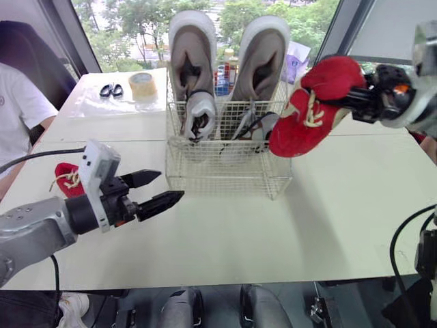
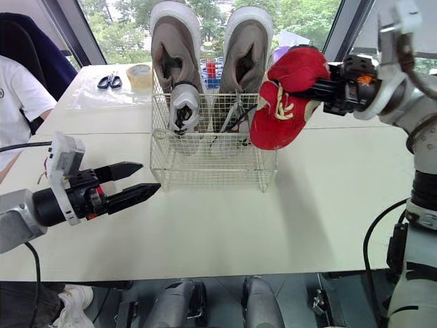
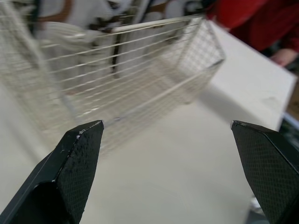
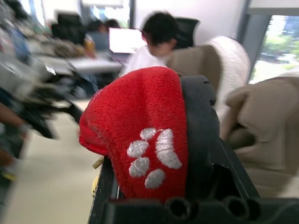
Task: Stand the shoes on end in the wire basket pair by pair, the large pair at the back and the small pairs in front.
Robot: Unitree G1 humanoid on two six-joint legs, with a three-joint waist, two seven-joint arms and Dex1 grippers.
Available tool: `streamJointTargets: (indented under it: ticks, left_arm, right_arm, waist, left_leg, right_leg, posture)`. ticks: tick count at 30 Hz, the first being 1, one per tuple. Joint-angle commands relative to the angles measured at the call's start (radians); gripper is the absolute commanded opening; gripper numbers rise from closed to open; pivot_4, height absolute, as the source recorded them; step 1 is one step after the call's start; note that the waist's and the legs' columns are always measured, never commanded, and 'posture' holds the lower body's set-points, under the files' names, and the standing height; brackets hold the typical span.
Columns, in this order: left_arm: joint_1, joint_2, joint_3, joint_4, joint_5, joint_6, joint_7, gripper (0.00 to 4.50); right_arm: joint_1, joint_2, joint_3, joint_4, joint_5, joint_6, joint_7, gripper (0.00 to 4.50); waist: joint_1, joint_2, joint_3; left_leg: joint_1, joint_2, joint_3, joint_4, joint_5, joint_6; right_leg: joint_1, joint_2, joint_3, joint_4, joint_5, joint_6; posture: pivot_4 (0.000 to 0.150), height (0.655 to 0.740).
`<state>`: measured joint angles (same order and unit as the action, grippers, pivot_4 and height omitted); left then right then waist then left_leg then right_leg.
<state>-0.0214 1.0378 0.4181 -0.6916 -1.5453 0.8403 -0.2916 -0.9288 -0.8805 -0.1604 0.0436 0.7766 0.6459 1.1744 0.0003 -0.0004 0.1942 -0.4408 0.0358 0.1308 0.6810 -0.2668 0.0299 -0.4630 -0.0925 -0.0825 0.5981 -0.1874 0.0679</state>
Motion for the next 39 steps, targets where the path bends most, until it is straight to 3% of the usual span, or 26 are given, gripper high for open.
streamJointTargets:
  ticks: [1, 11, 19, 20, 22, 25, 26, 39]
  left_arm:
    - [0.015, -0.009, 0.018, -0.022, -0.081, -0.007, -0.023, 4.46]
    - [0.087, -0.010, 0.042, -0.037, -0.159, -0.016, -0.020, 4.46]
    - [0.091, -0.013, 0.037, -0.017, -0.137, -0.017, -0.032, 4.46]
    - [0.089, -0.013, 0.037, -0.015, -0.136, -0.016, -0.034, 4.50]
    - [0.087, -0.010, 0.037, -0.013, -0.138, -0.014, -0.037, 4.50]
    - [0.088, -0.007, 0.043, -0.006, -0.139, -0.010, -0.042, 4.50]
    - [0.091, -0.006, 0.047, -0.004, -0.138, -0.010, -0.044, 4.50]
    - [0.104, -0.006, 0.103, 0.078, -0.099, 0.004, -0.076, 4.50]
  right_arm:
    - [-0.019, 0.029, 0.027, -0.006, -0.063, -0.072, 0.005, 0.85]
    - [0.074, 0.092, 0.083, -0.020, -0.136, -0.144, 0.058, 0.85]
    - [0.128, 0.131, 0.113, 0.042, -0.222, -0.247, 0.084, 0.85]
    - [0.129, 0.134, 0.112, 0.053, -0.224, -0.248, 0.086, 1.73]
    - [0.126, 0.136, 0.107, 0.070, -0.223, -0.244, 0.088, 2.48]
    - [0.117, 0.125, 0.098, 0.080, -0.222, -0.233, 0.088, 4.11]
    - [0.114, 0.120, 0.091, 0.076, -0.214, -0.222, 0.086, 4.47]
    - [0.127, 0.074, -0.097, -0.100, 0.003, 0.072, -0.062, 4.47]
  waist:
    - [-0.001, 0.000, 0.000]
    - [0.009, 0.000, 0.000]
    - [0.010, 0.000, 0.000]
    - [0.010, 0.000, 0.000]
    - [0.010, 0.000, 0.000]
    - [0.010, 0.000, 0.000]
    - [0.009, 0.000, 0.000]
    - [0.010, -0.001, -0.001]
  left_leg:
    - [0.000, 0.000, 0.000, 0.000, 0.000, 0.000]
    - [0.000, 0.000, 0.001, 0.002, 0.000, 0.000]
    - [0.000, -0.002, 0.001, 0.002, 0.001, 0.000]
    - [0.000, -0.002, 0.001, 0.002, 0.001, 0.000]
    - [0.000, -0.002, 0.001, 0.003, 0.001, 0.000]
    - [0.000, -0.002, 0.001, 0.003, 0.001, 0.000]
    - [0.000, -0.002, 0.001, 0.003, 0.001, -0.001]
    - [0.002, -0.002, 0.001, 0.003, 0.001, -0.001]
  right_leg:
    - [0.000, 0.000, 0.000, 0.000, 0.000, 0.000]
    - [0.001, 0.000, 0.000, 0.000, 0.000, 0.000]
    - [0.001, 0.001, 0.000, 0.001, 0.000, 0.000]
    - [0.001, 0.001, 0.000, 0.001, 0.000, 0.000]
    - [0.002, 0.001, 0.000, 0.002, 0.000, 0.000]
    - [0.002, 0.001, 0.000, 0.002, 0.000, 0.000]
    - [0.002, 0.001, 0.000, 0.002, 0.000, 0.000]
    - [0.002, 0.001, 0.000, 0.005, 0.000, 0.000]
  posture:
    - [0.150, 0.7400]
    - [0.150, 0.7400]
    - [0.150, 0.7400]
    - [0.150, 0.7400]
    - [0.150, 0.7400]
    - [0.150, 0.7400]
    - [0.150, 0.7400]
    - [0.150, 0.7400]
